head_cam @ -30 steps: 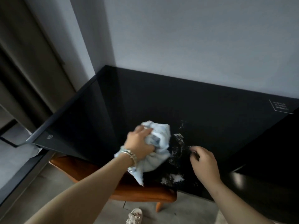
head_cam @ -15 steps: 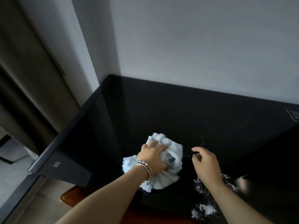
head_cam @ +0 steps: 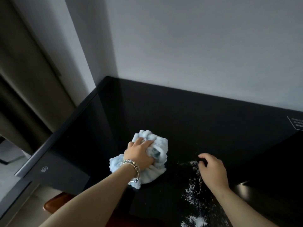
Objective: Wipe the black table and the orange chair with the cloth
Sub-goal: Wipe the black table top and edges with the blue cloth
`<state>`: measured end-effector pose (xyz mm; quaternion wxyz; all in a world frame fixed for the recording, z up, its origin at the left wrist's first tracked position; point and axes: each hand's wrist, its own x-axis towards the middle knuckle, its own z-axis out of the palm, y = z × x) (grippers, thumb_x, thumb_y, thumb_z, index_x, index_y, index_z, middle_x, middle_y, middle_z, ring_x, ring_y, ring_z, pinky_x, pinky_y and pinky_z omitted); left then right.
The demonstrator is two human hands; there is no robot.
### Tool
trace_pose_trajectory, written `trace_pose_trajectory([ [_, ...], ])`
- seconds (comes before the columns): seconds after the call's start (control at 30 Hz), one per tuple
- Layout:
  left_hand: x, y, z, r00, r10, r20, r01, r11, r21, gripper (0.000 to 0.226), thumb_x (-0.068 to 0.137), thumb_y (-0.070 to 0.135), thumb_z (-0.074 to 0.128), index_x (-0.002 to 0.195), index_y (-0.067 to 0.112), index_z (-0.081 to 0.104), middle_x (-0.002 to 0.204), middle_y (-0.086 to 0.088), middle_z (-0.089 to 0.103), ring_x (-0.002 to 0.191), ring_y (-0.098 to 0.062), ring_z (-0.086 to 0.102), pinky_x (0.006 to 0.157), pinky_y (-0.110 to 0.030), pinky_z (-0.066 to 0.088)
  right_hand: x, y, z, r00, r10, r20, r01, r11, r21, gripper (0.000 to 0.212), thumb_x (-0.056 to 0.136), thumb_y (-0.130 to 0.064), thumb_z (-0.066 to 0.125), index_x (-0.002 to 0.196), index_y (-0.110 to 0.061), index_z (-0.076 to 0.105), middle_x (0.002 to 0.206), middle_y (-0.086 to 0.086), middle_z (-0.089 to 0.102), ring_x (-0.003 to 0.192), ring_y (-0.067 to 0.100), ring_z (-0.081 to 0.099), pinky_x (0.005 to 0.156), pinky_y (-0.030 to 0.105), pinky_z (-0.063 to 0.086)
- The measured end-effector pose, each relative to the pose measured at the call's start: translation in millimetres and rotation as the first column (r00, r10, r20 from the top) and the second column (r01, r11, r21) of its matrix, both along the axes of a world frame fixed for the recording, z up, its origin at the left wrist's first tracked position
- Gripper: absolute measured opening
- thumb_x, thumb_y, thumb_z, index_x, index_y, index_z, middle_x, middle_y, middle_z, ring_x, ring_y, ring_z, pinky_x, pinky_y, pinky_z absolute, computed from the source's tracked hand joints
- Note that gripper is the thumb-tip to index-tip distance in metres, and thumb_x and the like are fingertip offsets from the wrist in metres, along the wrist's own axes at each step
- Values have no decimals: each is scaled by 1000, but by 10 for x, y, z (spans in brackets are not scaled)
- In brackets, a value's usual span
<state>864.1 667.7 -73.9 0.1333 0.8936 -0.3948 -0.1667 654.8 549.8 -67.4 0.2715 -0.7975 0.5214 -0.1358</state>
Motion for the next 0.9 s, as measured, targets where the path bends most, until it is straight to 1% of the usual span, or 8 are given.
trace_pose_trajectory([
  [0.07, 41, 22, 81, 997, 61, 46, -58, 996, -61, 64, 79, 36, 59, 137, 42, 34, 147, 8, 27, 120, -25, 35, 94, -35, 41, 147, 10, 40, 997, 73, 20, -73, 997, -10, 27, 92, -13, 55, 119, -16, 62, 119, -1, 60, 110, 17, 57, 92, 33, 49],
  [0.2, 524, 298, 182, 916, 375, 142, -361, 925, -114, 62, 80, 41, 60, 136, 37, 36, 148, 3, 23, 122, -32, 33, 92, -41, 38, 616, 126, 91, 974, 213, 71, -216, 976, 36, 27, 93, -15, 53, 118, -19, 61, 123, -5, 57, 117, 14, 51, 99, 38, 44],
  [0.33, 1030, 691, 37, 713, 692, 114, -699, 715, 25, 71, 77, 49, 58, 138, 35, 25, 152, -10, 9, 133, -38, 23, 100, -51, 32, 892, 265, 78, 948, 299, 109, -305, 951, 43, 26, 93, -15, 53, 116, -20, 62, 121, -8, 58, 118, 10, 48, 102, 34, 40],
  [0.43, 1257, 737, -75, 588, 808, 39, -808, 586, 56, 77, 66, 66, 56, 131, 36, 27, 149, -11, 16, 133, -35, 25, 101, -54, 32, 932, 237, 44, 947, 312, 80, -315, 948, 37, 25, 93, -16, 52, 116, -21, 62, 121, -10, 57, 119, 8, 45, 103, 30, 38],
  [0.57, 1436, 388, -40, 731, 679, 72, -682, 723, 107, 76, 61, 67, 58, 127, 39, 33, 142, -5, 29, 130, -30, 29, 98, -50, 36, 928, 171, 18, 952, 302, 39, -304, 952, 36, 26, 95, -18, 51, 118, -23, 60, 124, -13, 55, 123, 6, 41, 104, 26, 35],
  [0.67, 1363, 35, 1, 862, 505, 42, -506, 853, 131, 72, 64, 64, 57, 128, 41, 33, 146, -3, 25, 135, -29, 22, 99, -53, 32, 921, 129, 20, 958, 284, 39, -285, 958, 22, 27, 95, -17, 51, 119, -22, 60, 124, -12, 55, 124, 7, 41, 103, 23, 33],
  [0.8, 793, -284, -25, 993, 75, 88, -85, 990, 109, 69, 73, 55, 58, 133, 45, 26, 148, 1, 21, 138, -25, 18, 102, -49, 30, 832, -25, 69, 974, 211, 79, -212, 977, 2, 27, 93, -14, 54, 118, -20, 62, 118, -12, 56, 122, 7, 43, 100, 21, 34],
  [0.9, 244, -271, -59, 949, -301, 96, 292, 952, 96, 71, 77, 46, 60, 138, 48, 24, 151, 5, 20, 140, -22, 16, 107, -45, 26, 616, -214, 90, 988, 133, 76, -130, 990, -52, 27, 90, -11, 58, 116, -17, 64, 117, -5, 61, 118, 14, 51, 99, 30, 43],
])
